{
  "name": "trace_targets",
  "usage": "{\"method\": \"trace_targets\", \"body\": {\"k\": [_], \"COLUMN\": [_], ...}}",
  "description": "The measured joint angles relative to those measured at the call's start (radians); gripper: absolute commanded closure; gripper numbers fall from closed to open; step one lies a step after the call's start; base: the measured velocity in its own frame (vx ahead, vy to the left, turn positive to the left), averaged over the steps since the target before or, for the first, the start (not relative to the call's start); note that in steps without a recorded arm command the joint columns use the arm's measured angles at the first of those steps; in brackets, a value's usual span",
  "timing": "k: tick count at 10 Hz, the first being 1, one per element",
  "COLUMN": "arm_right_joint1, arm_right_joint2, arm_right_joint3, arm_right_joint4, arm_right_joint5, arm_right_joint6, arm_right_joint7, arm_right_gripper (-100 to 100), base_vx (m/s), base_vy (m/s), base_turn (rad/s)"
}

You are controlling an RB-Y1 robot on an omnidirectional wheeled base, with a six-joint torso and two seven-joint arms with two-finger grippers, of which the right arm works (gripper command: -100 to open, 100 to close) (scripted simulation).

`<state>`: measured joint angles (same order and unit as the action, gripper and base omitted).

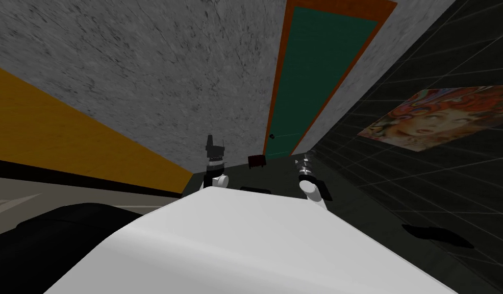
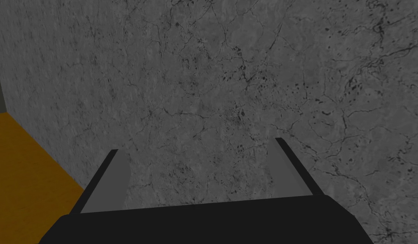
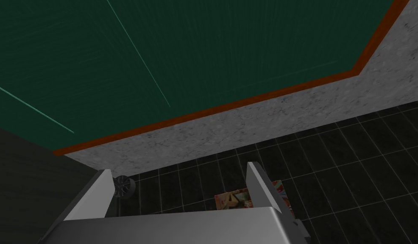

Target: Pull the door open

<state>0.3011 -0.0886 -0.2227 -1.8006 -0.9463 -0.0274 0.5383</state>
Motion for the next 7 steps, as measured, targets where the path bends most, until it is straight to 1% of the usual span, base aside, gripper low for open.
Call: {"method": "trace_targets", "body": {"k": [1, 2, 3, 4, 5, 7], "arm_right_joint1": [-0.004, -0.013, -0.016, -0.022, -0.031, -0.035], "arm_right_joint2": [-0.005, -0.002, 0.002, 0.004, 0.011, 0.011], "arm_right_joint3": [-0.006, -0.009, -0.011, -0.016, -0.03, -0.035], "arm_right_joint4": [0.021, 0.036, 0.05, 0.06, 0.073, 0.096], "arm_right_joint5": [-0.034, -0.057, -0.086, -0.104, -0.129, -0.172], "arm_right_joint6": [0.017, 0.027, 0.038, 0.049, 0.07, 0.092], "arm_right_joint7": [0.014, 0.025, 0.039, 0.048, 0.062, 0.081], "arm_right_gripper": [-100, -100, -100, -100, -100, -100], "base_vx": [0.051, 0.049, 0.041, 0.048, 0.039, 0.04], "base_vy": [-0.044, -0.032, -0.027, -0.03, -0.033, -0.038], "base_turn": [0.042, 0.081, 0.042, 0.082, 0.052, 0.064]}}
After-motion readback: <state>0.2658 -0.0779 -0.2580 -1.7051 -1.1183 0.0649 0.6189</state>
